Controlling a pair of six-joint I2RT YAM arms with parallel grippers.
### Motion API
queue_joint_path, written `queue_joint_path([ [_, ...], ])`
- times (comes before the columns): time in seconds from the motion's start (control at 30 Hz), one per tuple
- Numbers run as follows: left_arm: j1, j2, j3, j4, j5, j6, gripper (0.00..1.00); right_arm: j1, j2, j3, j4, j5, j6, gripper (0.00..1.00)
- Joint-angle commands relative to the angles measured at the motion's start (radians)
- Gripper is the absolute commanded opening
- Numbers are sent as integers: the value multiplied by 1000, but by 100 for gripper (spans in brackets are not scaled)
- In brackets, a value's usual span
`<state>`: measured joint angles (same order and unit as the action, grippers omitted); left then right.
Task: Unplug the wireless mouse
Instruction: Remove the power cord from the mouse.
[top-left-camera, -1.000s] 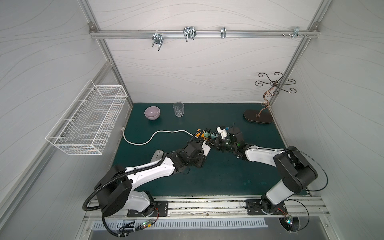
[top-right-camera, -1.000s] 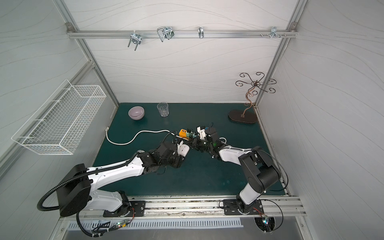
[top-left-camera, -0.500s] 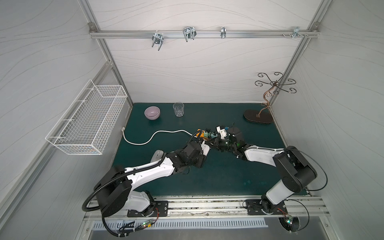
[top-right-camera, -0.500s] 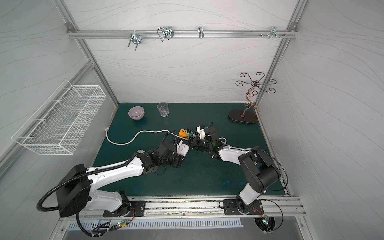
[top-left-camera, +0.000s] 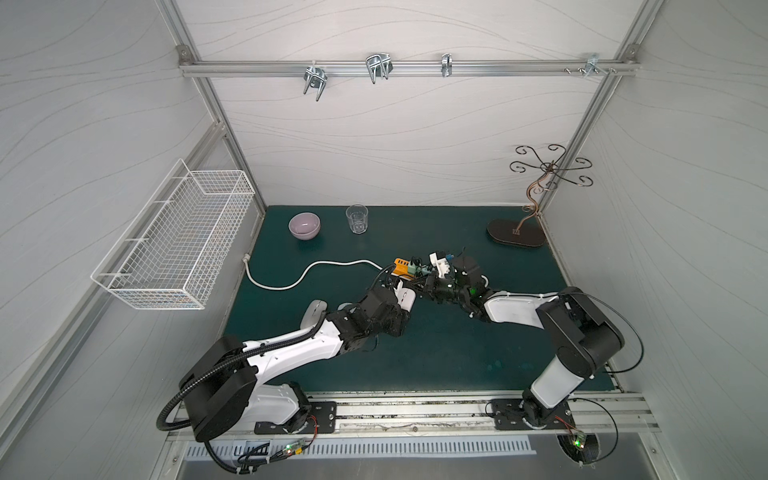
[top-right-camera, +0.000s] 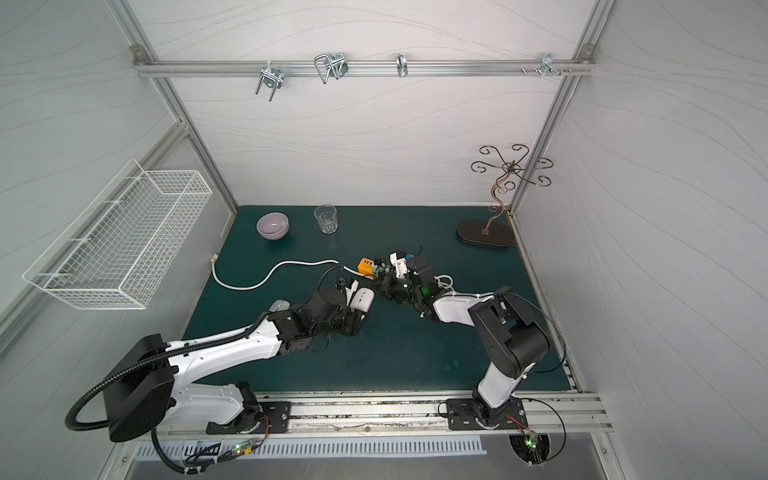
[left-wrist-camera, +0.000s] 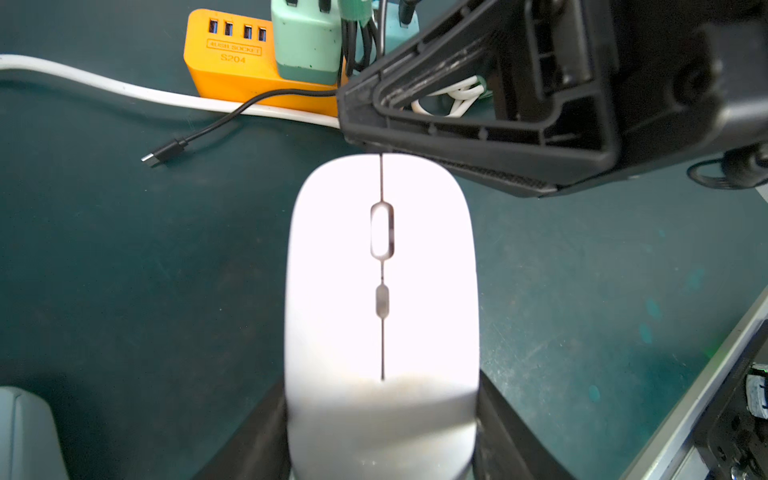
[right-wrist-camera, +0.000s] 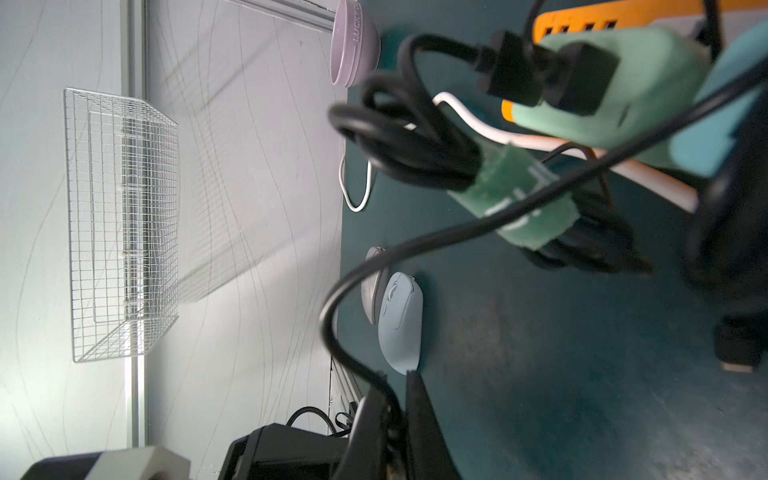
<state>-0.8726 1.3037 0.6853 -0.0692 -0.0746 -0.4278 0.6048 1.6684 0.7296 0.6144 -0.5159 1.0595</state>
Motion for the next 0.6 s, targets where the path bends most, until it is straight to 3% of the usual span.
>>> queue_joint_path([
  [0.0, -14, -27, 3, -38, 45, -5, 54, -29, 12, 49, 58, 76, 4, 0],
  [0.57, -16, -80, 20, -244, 22, 114, 54, -64, 16, 80, -5, 61, -30, 0],
])
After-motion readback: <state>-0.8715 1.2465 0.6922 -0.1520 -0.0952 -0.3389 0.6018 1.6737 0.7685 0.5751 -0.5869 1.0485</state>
